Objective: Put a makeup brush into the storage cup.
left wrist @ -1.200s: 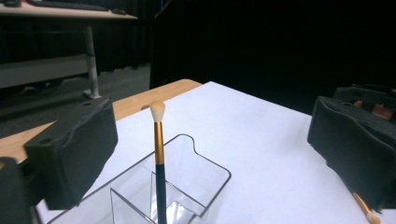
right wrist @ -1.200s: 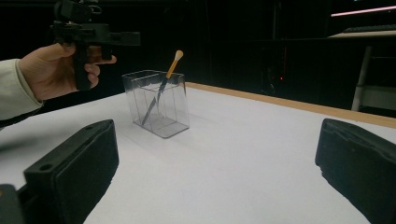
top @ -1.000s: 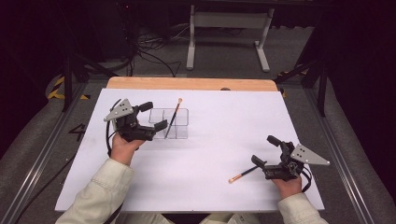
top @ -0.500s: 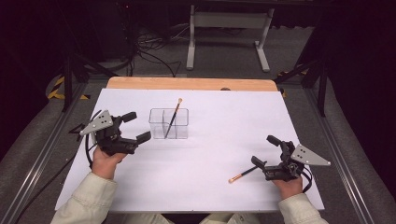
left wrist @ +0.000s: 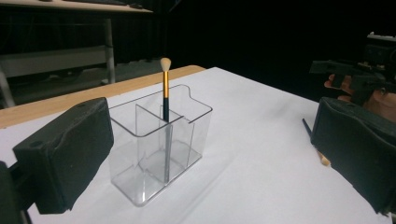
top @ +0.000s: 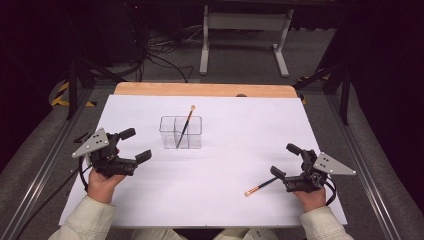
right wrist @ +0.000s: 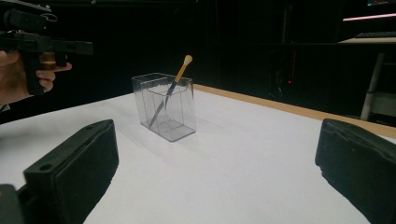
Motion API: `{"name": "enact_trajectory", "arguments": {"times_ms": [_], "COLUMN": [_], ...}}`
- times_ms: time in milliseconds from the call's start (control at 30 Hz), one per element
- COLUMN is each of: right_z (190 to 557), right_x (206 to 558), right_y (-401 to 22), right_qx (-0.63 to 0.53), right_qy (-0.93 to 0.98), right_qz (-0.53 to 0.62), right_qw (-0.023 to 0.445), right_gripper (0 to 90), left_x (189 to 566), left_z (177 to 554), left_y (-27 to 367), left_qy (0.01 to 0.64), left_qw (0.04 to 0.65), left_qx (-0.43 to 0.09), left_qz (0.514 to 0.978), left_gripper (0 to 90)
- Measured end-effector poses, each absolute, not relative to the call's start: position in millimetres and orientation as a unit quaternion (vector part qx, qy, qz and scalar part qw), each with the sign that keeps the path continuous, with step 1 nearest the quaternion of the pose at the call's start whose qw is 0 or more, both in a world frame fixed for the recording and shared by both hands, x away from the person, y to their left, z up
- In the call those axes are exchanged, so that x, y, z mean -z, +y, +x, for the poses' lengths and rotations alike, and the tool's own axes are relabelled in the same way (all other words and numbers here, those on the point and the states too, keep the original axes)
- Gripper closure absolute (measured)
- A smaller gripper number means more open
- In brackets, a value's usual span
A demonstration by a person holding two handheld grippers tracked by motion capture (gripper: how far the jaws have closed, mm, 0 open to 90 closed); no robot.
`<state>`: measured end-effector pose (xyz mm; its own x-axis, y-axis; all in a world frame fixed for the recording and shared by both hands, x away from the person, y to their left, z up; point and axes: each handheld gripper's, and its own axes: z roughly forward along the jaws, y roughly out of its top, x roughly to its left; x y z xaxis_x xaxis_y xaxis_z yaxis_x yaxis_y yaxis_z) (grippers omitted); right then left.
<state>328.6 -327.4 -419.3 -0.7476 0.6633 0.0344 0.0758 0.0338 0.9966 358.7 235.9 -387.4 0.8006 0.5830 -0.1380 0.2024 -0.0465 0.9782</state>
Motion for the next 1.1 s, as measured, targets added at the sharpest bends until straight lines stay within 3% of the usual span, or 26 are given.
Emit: {"name": "enact_trajectory", "arguments": {"times_ms": [767,1100], "right_z": [330.8,338.3], "right_x": [398.8,381.0], "right_y": [-332.9,-331.0], "right_qx": [-0.612,-0.579], "right_qy": [0.715,0.754], "right_qz": [0.264,0.262], "right_qw": [0.211,0.164], "right_gripper": [0.0,0.0], "left_x": [394.0,397.0], "left_z": [346.2,348.9], "left_y": [253.7,255.5], "left_qy": [0.280,0.284], "left_qw": [0.634,0.643], "left_qx": [-0.165,-0.157], "left_qz": [0.702,0.693], "left_gripper": [0.2,0.2]}}
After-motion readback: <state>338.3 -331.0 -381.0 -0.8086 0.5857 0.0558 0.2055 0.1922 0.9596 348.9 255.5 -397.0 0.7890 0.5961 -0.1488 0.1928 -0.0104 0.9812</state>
